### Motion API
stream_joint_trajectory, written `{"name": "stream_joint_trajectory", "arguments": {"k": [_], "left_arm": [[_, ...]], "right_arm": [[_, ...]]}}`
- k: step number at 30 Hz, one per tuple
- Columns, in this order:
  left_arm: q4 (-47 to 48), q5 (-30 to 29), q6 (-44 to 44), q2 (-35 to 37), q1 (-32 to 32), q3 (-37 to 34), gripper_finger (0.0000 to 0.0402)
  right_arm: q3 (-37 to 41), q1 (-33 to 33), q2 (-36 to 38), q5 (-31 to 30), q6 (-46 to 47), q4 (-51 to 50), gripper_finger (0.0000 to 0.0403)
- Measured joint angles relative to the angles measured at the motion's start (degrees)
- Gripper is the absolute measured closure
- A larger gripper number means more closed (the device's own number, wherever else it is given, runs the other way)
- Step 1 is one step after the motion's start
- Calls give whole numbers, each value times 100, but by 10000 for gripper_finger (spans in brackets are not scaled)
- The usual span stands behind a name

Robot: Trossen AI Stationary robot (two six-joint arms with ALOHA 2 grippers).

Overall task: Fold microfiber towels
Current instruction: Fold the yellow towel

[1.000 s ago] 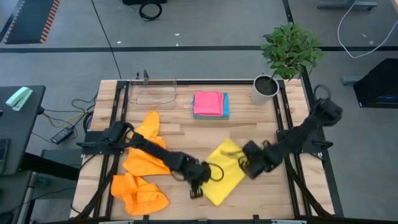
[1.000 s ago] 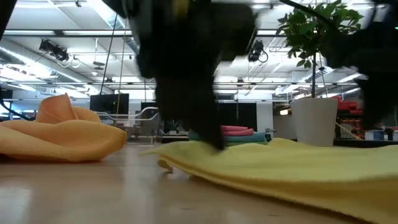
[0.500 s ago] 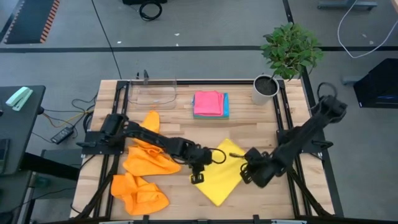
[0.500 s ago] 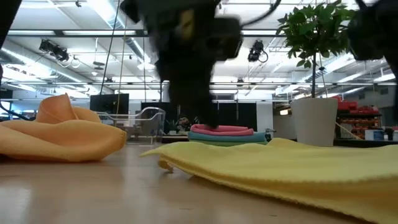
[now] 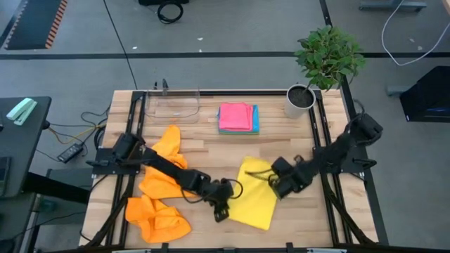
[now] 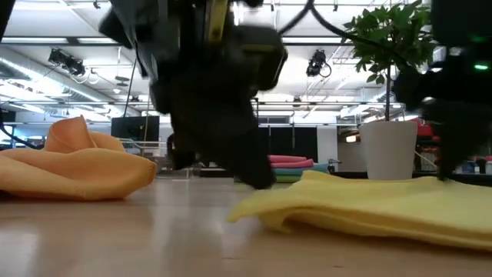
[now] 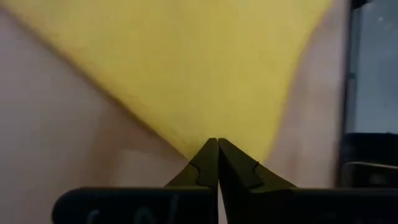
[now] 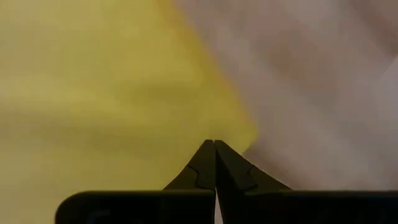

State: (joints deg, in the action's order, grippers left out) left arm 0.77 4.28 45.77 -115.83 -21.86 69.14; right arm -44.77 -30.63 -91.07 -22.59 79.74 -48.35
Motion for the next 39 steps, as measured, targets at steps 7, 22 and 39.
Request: {"name": "stream_joint_trajectory", "arguments": {"k": [7,22,39], "left_arm": [[45,-152,-722,286,143,441,390],[190,-1621,-4925,181,-994,536,333],[131,-2502,-4249,-486,-1207,664,180]], "right_arm": [[-109,567,1217,265,-1248,36,398],[-699,-2316,-295,-603,1139,1957,398],[-1550,-2800,-1053,-1047,466,1910,398]]}}
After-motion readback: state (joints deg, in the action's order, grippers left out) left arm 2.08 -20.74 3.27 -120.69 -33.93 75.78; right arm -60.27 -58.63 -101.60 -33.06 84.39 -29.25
